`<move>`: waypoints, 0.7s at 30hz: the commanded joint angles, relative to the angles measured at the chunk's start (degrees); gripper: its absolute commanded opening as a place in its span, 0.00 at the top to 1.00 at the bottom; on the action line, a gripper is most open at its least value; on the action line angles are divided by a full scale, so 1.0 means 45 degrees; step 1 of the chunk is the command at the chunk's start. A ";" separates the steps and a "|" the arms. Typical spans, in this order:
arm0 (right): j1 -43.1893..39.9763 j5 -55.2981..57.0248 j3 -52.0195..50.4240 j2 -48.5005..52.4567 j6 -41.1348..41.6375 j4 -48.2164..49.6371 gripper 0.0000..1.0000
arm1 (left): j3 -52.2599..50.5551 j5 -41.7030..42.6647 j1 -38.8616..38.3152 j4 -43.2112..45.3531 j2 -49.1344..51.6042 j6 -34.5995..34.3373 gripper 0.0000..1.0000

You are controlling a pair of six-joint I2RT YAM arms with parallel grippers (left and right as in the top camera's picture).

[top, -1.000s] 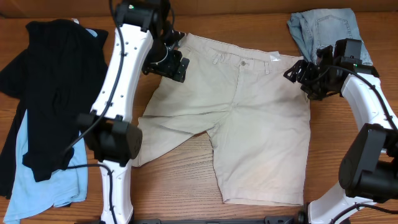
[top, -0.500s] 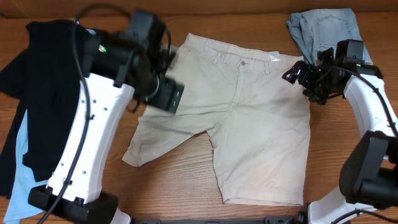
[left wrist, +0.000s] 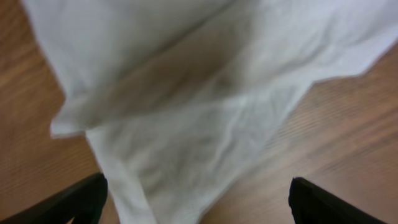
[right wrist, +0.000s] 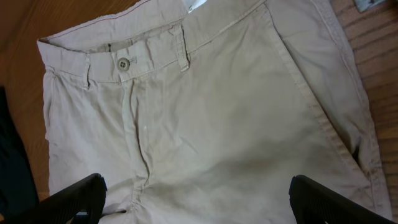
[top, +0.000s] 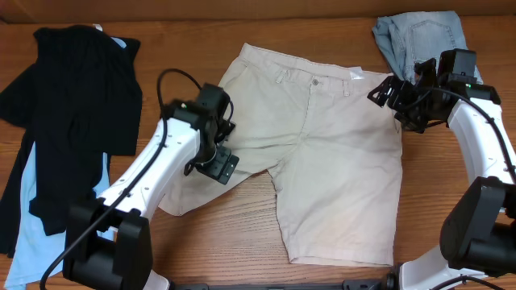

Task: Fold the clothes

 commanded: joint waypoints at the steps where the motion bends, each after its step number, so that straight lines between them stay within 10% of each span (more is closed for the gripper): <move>1: 0.0015 -0.0063 0.0204 -0.0291 -0.0083 0.0053 0.02 | -0.0826 -0.0078 0.0384 0.1287 -0.0097 0.2215 0.06; 21: 0.0015 0.0471 0.0204 -0.0291 -0.0078 -0.0272 0.02 | -0.1365 0.2084 0.2531 0.3279 -0.0073 0.3827 0.32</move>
